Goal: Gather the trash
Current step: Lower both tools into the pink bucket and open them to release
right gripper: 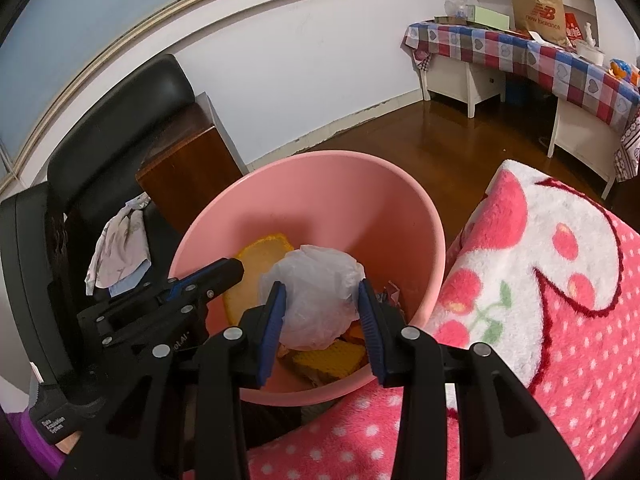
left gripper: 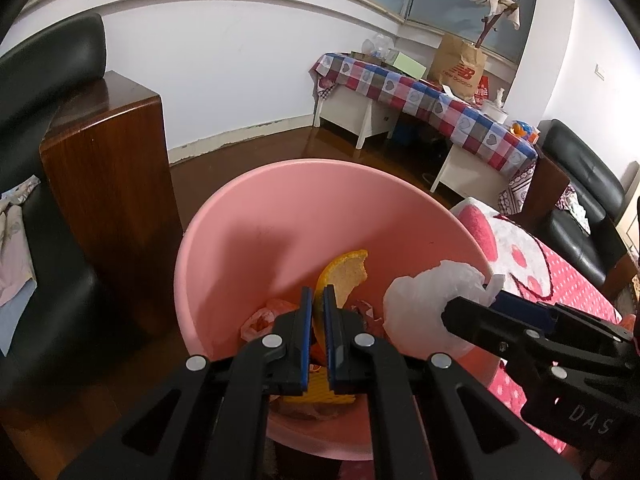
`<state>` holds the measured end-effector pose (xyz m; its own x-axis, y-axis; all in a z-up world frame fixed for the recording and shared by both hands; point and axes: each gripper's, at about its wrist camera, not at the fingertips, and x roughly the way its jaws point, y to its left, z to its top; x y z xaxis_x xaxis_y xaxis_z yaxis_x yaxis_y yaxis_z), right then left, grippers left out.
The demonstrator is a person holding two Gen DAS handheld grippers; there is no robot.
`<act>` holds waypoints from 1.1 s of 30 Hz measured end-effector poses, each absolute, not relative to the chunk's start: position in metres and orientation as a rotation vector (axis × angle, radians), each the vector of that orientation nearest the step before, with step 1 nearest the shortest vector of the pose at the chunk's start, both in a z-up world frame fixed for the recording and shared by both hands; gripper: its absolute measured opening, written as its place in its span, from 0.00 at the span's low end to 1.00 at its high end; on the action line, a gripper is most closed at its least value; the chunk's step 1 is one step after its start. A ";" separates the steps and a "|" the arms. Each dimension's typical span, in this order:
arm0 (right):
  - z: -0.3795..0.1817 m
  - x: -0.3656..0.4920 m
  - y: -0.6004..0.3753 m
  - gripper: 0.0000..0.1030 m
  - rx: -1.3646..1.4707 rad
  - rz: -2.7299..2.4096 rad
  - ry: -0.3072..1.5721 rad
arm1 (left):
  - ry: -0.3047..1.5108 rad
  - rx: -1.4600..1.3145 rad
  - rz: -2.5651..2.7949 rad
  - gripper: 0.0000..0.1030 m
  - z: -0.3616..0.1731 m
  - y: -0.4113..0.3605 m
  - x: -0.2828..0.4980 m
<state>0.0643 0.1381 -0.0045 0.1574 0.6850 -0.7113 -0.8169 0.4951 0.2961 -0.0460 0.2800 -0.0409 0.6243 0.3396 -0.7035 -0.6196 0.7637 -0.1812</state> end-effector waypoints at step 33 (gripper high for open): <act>-0.017 0.068 0.144 0.37 -0.163 1.051 0.946 | 0.722 -0.445 0.576 0.25 -0.046 0.282 -0.046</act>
<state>0.0675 0.1441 -0.0172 0.1579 0.6652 -0.7298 -0.7953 0.5237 0.3052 -0.0456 0.2822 -0.0464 0.6093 0.3333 -0.7195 -0.6272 0.7577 -0.1802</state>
